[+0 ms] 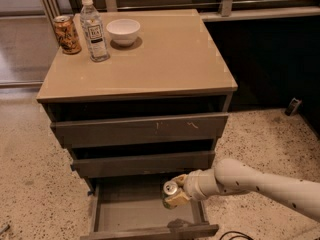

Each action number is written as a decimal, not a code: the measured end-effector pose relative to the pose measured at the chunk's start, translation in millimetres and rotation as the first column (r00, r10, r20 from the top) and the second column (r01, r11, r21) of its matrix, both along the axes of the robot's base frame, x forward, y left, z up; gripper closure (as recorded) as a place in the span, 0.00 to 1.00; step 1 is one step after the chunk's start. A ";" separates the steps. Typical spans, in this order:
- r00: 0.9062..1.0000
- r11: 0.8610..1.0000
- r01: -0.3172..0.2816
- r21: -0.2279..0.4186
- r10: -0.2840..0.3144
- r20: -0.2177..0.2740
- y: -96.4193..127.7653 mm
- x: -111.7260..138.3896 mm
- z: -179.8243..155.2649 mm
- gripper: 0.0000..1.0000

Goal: Pick green can from bottom drawer and place on counter

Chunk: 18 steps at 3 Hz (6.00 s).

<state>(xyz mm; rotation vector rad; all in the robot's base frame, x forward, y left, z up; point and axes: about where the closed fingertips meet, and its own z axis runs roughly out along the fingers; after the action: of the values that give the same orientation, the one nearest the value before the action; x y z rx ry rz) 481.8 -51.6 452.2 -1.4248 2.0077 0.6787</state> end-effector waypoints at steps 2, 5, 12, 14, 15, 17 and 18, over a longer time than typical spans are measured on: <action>0.999 0.995 -0.009 0.095 0.006 0.034 -9.9 5.7 87.9 1.00; 0.990 0.998 -0.063 -0.022 0.065 0.123 -7.0 -2.1 349.7 1.00; 1.000 1.000 0.019 0.016 -0.019 -0.017 -22.3 162.3 467.3 1.00; 0.999 0.999 0.031 0.018 -0.032 0.031 -26.2 187.6 460.3 1.00; 0.998 0.999 0.028 0.021 -0.029 0.055 -24.2 193.5 451.5 1.00; 0.998 0.999 0.025 0.021 -0.026 0.059 -23.1 195.1 445.8 0.81; 0.998 0.999 0.025 0.021 -0.026 0.059 -23.1 195.1 445.8 0.50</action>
Offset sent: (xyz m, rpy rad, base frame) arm 0.0139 -0.0316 0.1622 0.1551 -0.0731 0.0165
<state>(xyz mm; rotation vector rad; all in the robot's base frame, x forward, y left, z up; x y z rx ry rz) 676.9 -74.7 898.0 -1.3897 1.9643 0.6368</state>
